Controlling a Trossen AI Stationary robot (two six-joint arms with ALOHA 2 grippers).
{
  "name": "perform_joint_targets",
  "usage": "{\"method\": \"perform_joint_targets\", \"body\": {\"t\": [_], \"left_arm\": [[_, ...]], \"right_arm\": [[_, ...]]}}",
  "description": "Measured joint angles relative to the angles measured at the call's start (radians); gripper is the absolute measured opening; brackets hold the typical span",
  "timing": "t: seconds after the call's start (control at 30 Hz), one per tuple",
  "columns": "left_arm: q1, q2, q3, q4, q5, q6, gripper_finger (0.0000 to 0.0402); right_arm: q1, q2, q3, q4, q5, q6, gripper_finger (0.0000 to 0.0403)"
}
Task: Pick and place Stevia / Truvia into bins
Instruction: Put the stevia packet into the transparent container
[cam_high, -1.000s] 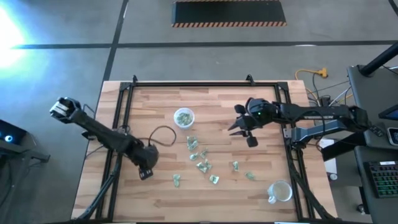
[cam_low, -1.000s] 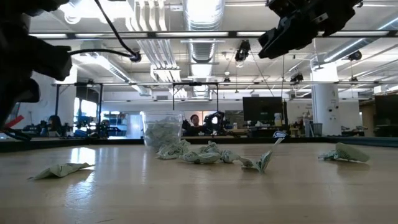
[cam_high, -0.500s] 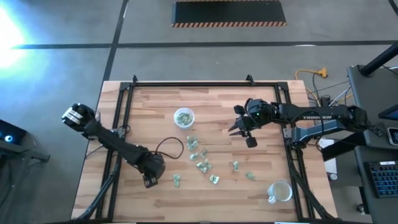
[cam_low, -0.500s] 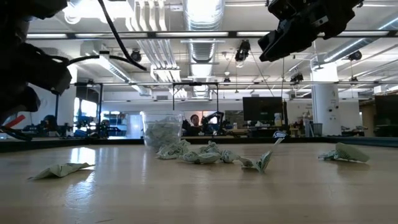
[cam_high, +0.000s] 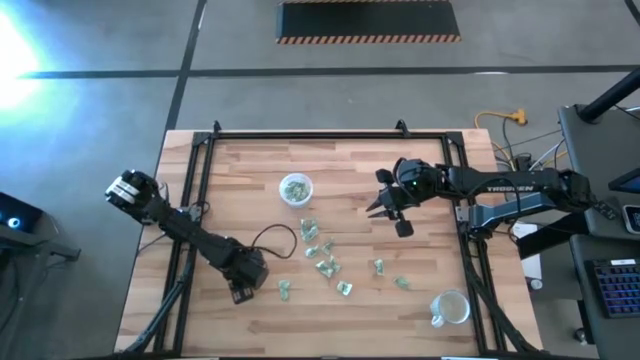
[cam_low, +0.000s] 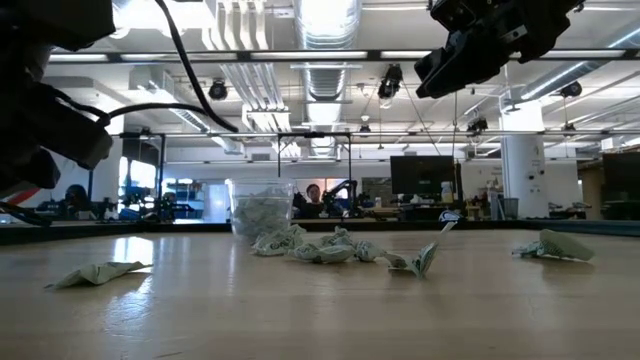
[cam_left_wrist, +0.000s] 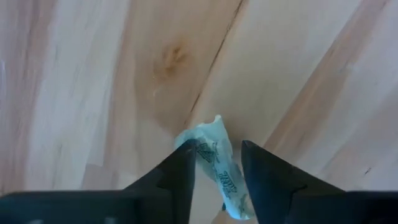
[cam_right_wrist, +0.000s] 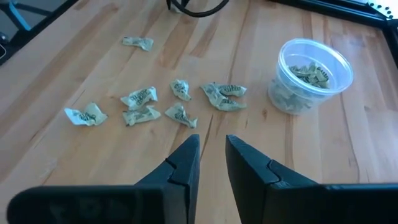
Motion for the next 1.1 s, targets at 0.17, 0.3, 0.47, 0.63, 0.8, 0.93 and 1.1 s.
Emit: {"method": "perform_joint_targets", "body": {"t": [0.17,0.3,0.47,0.63,0.8,0.93,1.1], "left_arm": [[-0.001,-0.003,-0.001,-0.014,-0.002,0.040,0.0041],[-0.001,-0.007,-0.001,-0.014,-0.007,0.055,0.0006],[0.001,-0.027,0.026,-0.044,-0.081,0.153,0.0009],[0.026,-0.061,0.095,-0.066,-0.293,0.366,0.0003],[0.052,-0.095,0.157,-0.060,-0.633,0.590,0.0002],[0.077,-0.109,0.183,-0.047,-0.933,0.725,0.0001],[0.154,-0.110,0.179,0.079,-1.082,0.920,0.0001]], "right_arm": [[0.000,0.000,0.000,0.002,0.000,0.000,0.0070],[0.000,0.000,0.000,0.003,0.000,0.000,0.0070],[0.000,0.000,0.000,0.007,0.000,-0.004,0.0070],[0.000,0.000,0.000,0.016,0.000,-0.004,0.0068],[0.000,0.000,0.000,0.026,0.000,-0.005,0.0070],[0.000,0.000,0.000,0.027,0.000,-0.005,0.0068],[0.000,0.000,-0.002,0.026,-0.001,-0.008,0.0066]]}}
